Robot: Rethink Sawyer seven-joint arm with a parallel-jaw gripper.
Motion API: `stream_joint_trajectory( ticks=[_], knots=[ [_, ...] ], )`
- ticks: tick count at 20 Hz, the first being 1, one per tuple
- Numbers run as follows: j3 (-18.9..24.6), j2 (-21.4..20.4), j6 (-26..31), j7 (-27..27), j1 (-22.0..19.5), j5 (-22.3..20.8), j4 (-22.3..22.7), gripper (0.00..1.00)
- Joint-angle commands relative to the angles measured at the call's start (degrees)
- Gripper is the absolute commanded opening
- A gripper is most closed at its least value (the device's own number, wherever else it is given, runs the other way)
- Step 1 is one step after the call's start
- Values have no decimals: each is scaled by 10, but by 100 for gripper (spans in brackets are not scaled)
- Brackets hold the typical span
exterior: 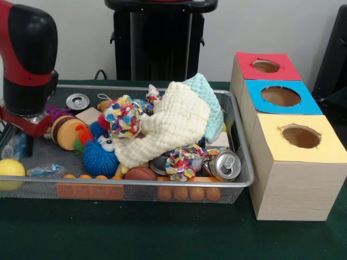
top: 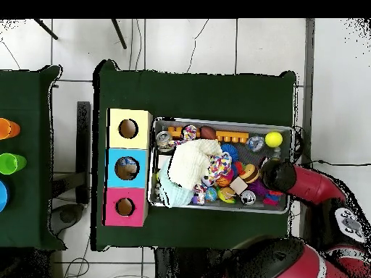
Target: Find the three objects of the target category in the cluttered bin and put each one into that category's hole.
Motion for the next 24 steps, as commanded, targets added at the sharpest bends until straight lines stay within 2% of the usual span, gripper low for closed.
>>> stream_joint_trajectory(
  ticks=[1,4,6,10,12,15,17,21,24],
  knots=[
    [50,90,-58,76,-32,21,-39,0],
    [42,79,-72,87,-22,21,-24,0],
    [37,49,-72,98,-11,24,10,0],
    [40,-40,-52,109,16,34,100,0],
    [43,-67,-52,110,25,36,130,0],
    [46,-82,-94,108,35,24,148,0],
    [51,-92,-96,103,38,24,159,0],
    [78,-124,-52,88,31,46,190,0],
    [83,-140,-26,79,33,56,195,0]
  ],
)
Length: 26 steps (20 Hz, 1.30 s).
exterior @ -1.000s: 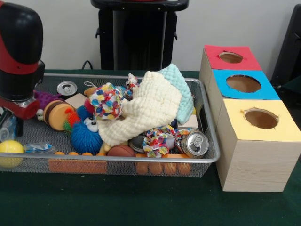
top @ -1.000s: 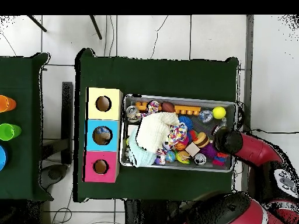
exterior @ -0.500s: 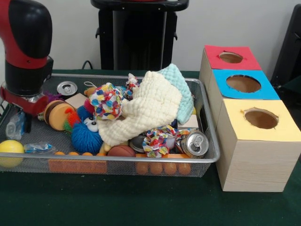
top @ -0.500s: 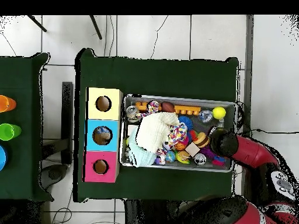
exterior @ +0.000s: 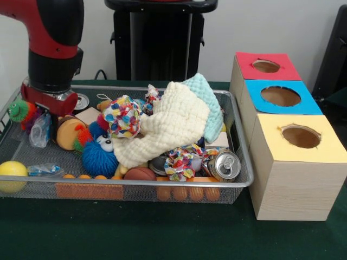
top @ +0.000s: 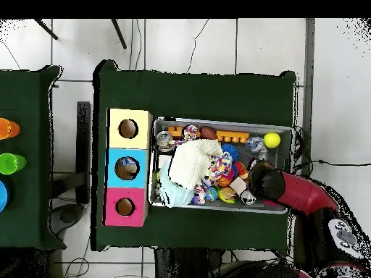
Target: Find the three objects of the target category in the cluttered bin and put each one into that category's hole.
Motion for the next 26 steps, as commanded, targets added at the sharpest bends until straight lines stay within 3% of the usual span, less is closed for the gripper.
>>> stream_joint_trajectory(
  ticks=[1,13,26],
  knots=[
    [70,-53,26,72,4,34,75,0],
    [92,-100,9,43,12,8,85,0],
    [82,-142,92,68,53,61,102,0]
  ],
)
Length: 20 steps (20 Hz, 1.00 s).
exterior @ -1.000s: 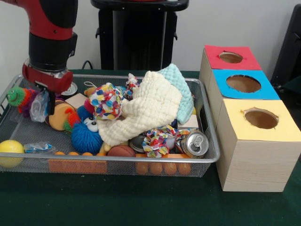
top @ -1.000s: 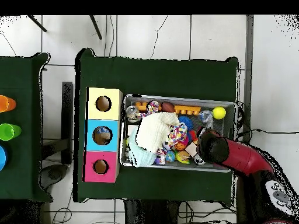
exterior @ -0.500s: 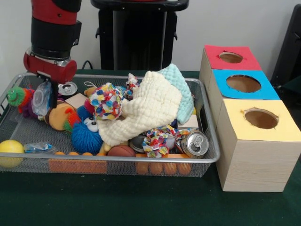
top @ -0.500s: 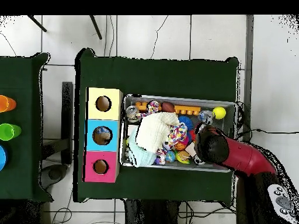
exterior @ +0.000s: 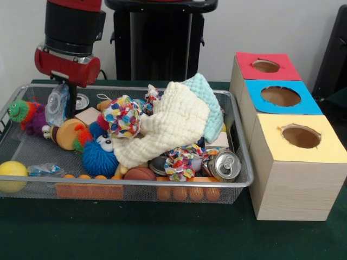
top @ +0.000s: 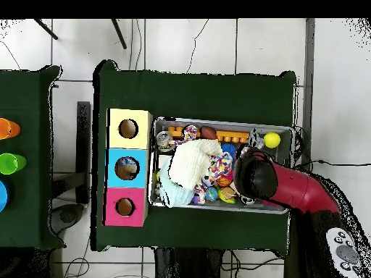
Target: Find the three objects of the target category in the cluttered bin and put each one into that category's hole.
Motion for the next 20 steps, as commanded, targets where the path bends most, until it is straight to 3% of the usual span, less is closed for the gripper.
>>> stream_joint_trajectory(
  ticks=[1,8,13,20],
  knots=[
    [46,-27,85,69,20,44,56,0],
    [27,-59,118,97,53,87,77,0],
    [-14,-76,161,116,102,98,67,0],
    [-39,-80,161,142,144,131,86,0]
  ],
)
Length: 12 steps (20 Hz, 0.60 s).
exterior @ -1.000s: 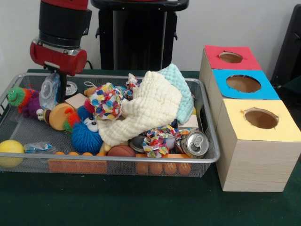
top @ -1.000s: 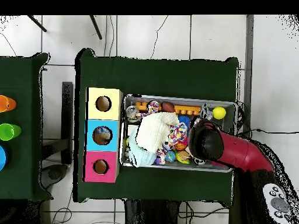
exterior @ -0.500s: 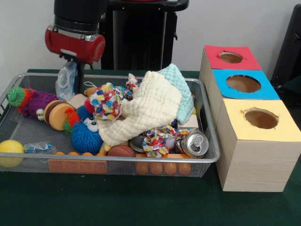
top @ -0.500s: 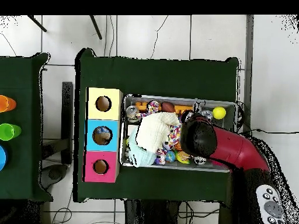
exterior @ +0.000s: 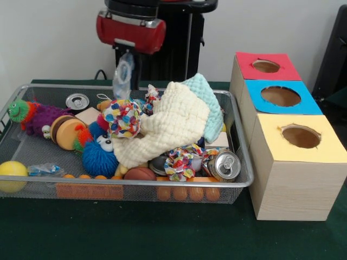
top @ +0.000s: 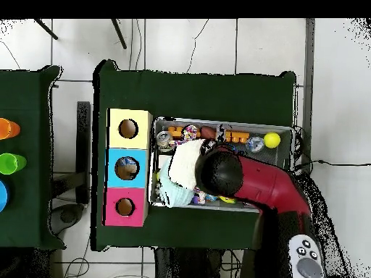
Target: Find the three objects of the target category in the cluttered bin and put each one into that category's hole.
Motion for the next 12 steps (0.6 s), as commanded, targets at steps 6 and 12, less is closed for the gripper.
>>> stream_joint_trajectory(
  ticks=[6,12],
  knots=[
    [-28,6,60,159,66,72,59,0],
    [-48,14,71,175,112,97,48,0]
  ],
)
